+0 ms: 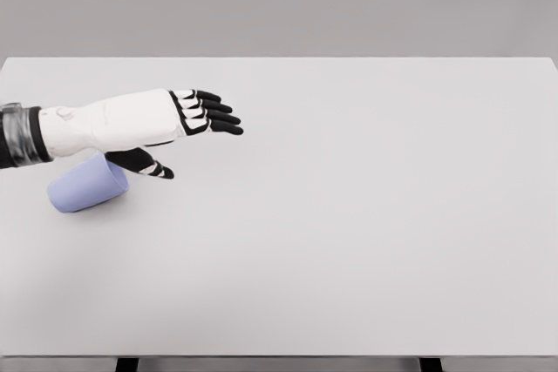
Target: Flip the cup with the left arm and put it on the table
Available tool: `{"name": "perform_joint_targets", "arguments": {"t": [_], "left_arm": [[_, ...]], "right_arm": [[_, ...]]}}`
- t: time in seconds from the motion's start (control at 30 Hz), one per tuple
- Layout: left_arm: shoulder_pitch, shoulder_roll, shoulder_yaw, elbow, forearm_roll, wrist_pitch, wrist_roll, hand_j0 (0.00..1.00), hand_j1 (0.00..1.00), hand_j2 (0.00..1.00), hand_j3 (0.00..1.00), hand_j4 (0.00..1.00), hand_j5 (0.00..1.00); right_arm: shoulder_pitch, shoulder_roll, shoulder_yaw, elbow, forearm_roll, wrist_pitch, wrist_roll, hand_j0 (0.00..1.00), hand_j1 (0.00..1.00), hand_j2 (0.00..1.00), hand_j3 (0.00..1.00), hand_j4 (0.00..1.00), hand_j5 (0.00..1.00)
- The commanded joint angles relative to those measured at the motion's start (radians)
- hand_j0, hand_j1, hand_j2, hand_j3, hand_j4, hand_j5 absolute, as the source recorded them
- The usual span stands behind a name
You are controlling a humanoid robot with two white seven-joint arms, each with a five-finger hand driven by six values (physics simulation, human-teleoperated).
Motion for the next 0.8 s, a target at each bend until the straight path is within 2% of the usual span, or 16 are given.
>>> {"name": "perform_joint_targets", "arguments": {"t": [0.0,0.2,0.27,0.37,0.43,0.47,0.5,0.53,0.57,0.6,0.67,0.73,0.77], "left_arm": [[0.000,0.001,-0.005,0.001,0.008,0.003,0.000,1.00,1.00,1.00,1.00,1.00,1.00],[-0.002,-0.001,-0.003,0.039,0.009,0.008,0.000,1.00,1.00,1.00,1.00,1.00,1.00],[-0.015,-0.002,0.006,0.041,0.011,0.065,0.000,1.00,1.00,1.00,1.00,1.00,1.00],[-0.060,-0.028,0.032,0.046,0.051,0.128,0.000,1.00,1.00,1.00,1.00,1.00,1.00],[-0.138,-0.027,0.029,0.119,0.123,0.196,0.000,1.00,1.00,1.00,1.00,1.00,1.00],[-0.189,-0.027,0.014,0.154,0.132,0.276,0.000,1.00,1.00,1.00,1.00,1.00,1.00],[-0.270,-0.004,-0.054,0.187,0.135,0.384,0.000,1.00,1.00,1.00,1.00,1.00,1.00],[-0.369,0.123,-0.216,0.187,0.141,0.437,0.021,1.00,1.00,1.00,1.00,1.00,1.00],[-0.463,0.206,-0.383,0.167,0.185,0.465,0.170,1.00,1.00,1.00,1.00,1.00,1.00],[-0.617,0.238,-0.590,0.155,0.326,0.573,0.270,1.00,1.00,1.00,1.00,1.00,1.00],[-0.833,0.237,-0.880,0.138,0.558,0.746,0.330,1.00,1.00,1.00,1.00,1.00,1.00],[-0.929,0.237,-1.048,0.098,0.598,0.754,0.356,1.00,1.00,1.00,1.00,1.00,1.00],[-0.943,0.235,-1.088,0.096,0.629,0.754,0.341,1.00,1.00,1.00,1.00,1.00,1.00]], "right_arm": [[0.000,0.000,0.001,-0.001,0.000,0.000,0.000,1.00,1.00,1.00,1.00,1.00,1.00],[0.009,0.000,0.004,0.002,0.000,-0.002,0.005,1.00,1.00,1.00,1.00,1.00,1.00],[0.009,0.000,0.004,0.002,0.000,-0.002,0.005,1.00,1.00,1.00,1.00,1.00,1.00],[0.009,0.000,0.004,0.002,0.000,-0.002,0.005,1.00,1.00,1.00,1.00,1.00,1.00],[0.009,0.000,0.004,0.002,0.000,-0.002,0.005,1.00,1.00,1.00,1.00,1.00,1.00],[0.009,0.000,0.004,0.002,0.000,-0.002,0.003,1.00,1.00,1.00,1.00,1.00,1.00],[0.009,0.000,0.004,0.002,0.000,-0.002,0.005,1.00,1.00,1.00,1.00,1.00,1.00],[0.009,0.000,0.004,0.002,0.000,-0.002,0.005,1.00,1.00,1.00,1.00,1.00,1.00],[0.009,0.000,0.004,0.002,0.000,-0.002,0.005,1.00,1.00,1.00,1.00,1.00,1.00],[0.009,0.000,0.004,0.002,0.001,-0.002,0.005,1.00,1.00,1.00,1.00,1.00,1.00],[0.009,0.000,0.004,0.002,0.001,-0.002,0.005,1.00,1.00,1.00,1.00,1.00,1.00],[0.009,0.000,0.004,0.002,0.000,-0.002,0.005,1.00,1.00,1.00,1.00,1.00,1.00],[0.009,0.000,0.004,0.002,0.000,-0.002,0.005,1.00,1.00,1.00,1.00,1.00,1.00]]}}
